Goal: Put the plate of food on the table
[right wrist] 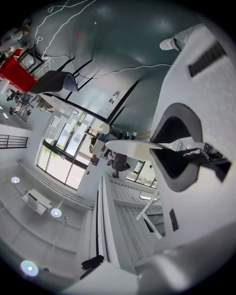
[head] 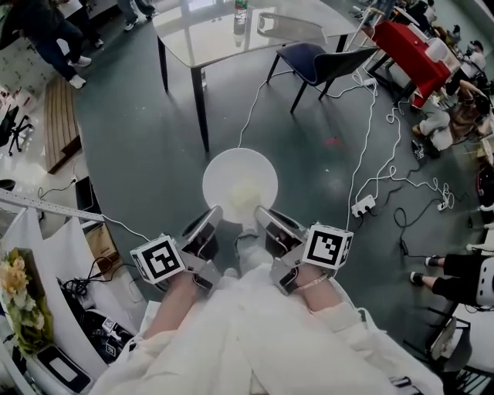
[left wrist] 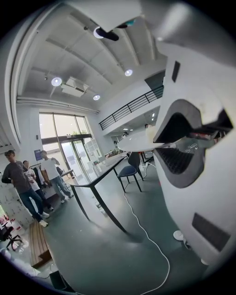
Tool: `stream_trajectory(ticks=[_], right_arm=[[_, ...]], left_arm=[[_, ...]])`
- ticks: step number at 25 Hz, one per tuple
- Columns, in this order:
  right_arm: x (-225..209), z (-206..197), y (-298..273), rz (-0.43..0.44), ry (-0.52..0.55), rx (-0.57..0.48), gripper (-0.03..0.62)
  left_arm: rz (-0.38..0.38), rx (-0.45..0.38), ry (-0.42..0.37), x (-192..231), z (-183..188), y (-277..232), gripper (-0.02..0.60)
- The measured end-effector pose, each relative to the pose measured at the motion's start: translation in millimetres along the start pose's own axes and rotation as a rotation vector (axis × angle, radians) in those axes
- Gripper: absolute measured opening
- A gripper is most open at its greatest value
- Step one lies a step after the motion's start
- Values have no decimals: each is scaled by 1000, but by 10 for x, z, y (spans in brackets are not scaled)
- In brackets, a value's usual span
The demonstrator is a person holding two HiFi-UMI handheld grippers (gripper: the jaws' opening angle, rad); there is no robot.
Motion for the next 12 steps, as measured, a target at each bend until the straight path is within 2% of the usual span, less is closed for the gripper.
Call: stream_trajectory(ticks=[6,12], right_arm=[[-170,755,-297,0,-11,41,18],[-371,1538,-500,3,7,65,18]], left_arm=[[19,-8,-31,92,455,-670,41],[-1,-37,6,215,749,-1395,41]])
Point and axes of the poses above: the fingertips, and each gripper's own axes: y backward along the fingers, x to its left, z out of its top, the point moved 6 cm from there along y, backward along the fingers, and after that the axes turned 12 degrees about -y, right-handed, at the moved point
